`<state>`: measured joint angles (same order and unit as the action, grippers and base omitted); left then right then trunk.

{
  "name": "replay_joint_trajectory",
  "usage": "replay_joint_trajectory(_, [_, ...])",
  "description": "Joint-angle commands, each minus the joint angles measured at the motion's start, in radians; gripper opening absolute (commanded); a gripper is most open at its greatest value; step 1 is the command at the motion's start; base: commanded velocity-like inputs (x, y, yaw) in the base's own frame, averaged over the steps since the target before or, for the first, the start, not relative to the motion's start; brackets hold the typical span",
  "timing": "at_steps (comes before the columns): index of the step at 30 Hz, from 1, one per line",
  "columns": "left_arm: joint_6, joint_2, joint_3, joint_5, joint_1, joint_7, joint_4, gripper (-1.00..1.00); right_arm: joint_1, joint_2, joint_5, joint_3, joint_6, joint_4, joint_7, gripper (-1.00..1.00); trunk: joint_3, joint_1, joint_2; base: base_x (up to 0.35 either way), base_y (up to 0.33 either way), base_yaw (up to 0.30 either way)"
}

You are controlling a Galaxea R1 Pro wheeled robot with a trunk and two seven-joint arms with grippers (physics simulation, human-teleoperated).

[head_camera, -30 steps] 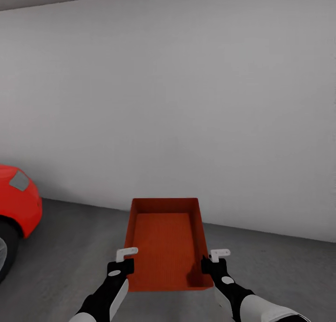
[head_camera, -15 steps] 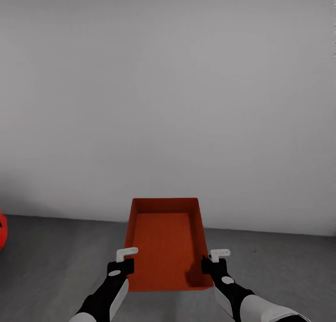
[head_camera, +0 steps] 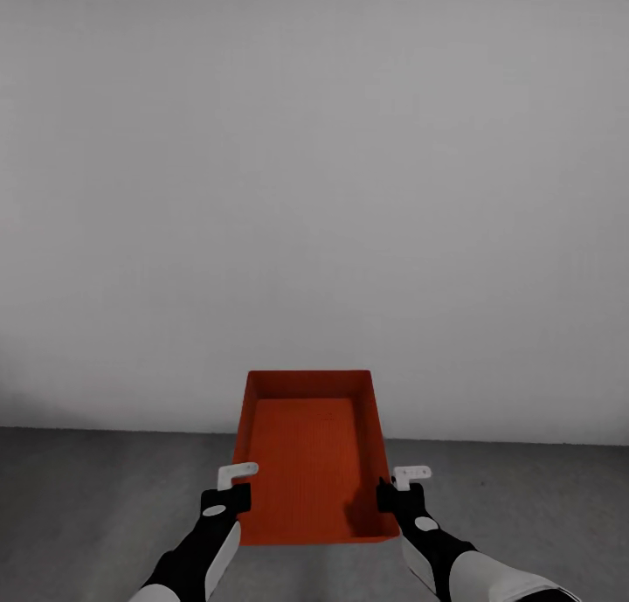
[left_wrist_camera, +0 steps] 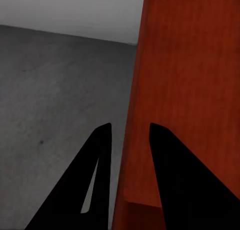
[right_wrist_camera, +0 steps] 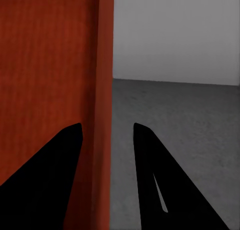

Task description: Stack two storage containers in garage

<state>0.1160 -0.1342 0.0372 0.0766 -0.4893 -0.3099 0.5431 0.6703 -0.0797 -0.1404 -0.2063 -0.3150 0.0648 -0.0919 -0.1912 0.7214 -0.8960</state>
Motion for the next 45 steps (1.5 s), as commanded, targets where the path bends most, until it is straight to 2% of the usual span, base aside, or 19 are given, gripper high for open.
replay_joint_trajectory(1, [0.005, 0.003, 0.001, 0.017, 0.000, -0.006, 0.001, -1.00, 0.002, 0.000, 0.001, 0.074, -0.003, 0.003, 0.000, -1.00, -0.001, 0.001, -0.001, 0.322, 0.101, -0.001])
replay_joint_trajectory(16, [0.005, 0.003, 0.000, 0.017, 0.000, -0.005, 0.007, -1.00, 0.002, 0.000, 0.001, 0.074, -0.003, 0.003, 0.000, -1.00, -0.001, 0.001, -0.001, 0.298, 0.091, 0.000])
replay_joint_trajectory(45, [0.005, 0.002, -0.003, 0.014, 0.000, -0.006, 0.015, -1.00, 0.002, 0.005, 0.001, 0.074, -0.002, 0.003, 0.000, -1.00, -0.041, 0.001, -0.001, 0.009, 0.002, 0.000])
